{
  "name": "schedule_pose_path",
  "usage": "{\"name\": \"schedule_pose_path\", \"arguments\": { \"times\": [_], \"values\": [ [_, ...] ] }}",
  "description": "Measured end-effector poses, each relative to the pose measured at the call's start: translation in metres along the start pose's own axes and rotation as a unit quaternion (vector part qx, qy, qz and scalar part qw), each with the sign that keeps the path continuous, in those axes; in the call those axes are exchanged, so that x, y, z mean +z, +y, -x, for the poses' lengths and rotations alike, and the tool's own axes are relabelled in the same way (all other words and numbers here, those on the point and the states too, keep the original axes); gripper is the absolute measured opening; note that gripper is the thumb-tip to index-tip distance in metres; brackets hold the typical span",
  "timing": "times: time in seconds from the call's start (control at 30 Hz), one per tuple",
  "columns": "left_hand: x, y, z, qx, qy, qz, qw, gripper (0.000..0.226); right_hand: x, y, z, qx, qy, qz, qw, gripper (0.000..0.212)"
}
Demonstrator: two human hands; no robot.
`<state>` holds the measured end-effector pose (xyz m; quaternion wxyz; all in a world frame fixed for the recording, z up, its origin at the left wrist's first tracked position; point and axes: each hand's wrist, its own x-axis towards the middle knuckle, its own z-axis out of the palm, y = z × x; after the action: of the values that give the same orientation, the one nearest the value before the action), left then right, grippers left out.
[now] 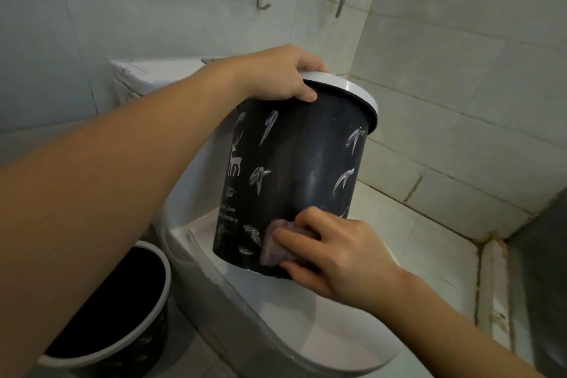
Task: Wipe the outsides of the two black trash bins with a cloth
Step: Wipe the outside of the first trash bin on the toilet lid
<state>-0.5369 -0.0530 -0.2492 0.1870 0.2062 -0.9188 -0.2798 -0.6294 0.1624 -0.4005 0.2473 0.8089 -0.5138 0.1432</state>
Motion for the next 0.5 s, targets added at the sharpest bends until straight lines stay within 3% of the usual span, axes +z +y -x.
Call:
{"name": "schedule_pose_path", "arguments": {
  "times": [0.07, 0.27, 0.5],
  "values": [
    [0.001, 0.001, -0.001, 0.001, 0.002, -0.002, 1.000, 0.025, 0.000, 0.003, 0.002, 0.001, 0.016, 0.005, 1.000, 0.027],
    [0.000, 0.001, -0.001, 0.003, -0.001, -0.008, 1.000, 0.028, -0.003, 0.024, -0.006, 0.126, 0.098, -0.011, 0.987, 0.041],
    [0.000, 0.001, 0.000, 0.001, 0.002, -0.008, 1.000, 0.028, 0.004, 0.012, 0.016, 0.052, 0.067, -0.018, 0.996, 0.037]
  ]
}}
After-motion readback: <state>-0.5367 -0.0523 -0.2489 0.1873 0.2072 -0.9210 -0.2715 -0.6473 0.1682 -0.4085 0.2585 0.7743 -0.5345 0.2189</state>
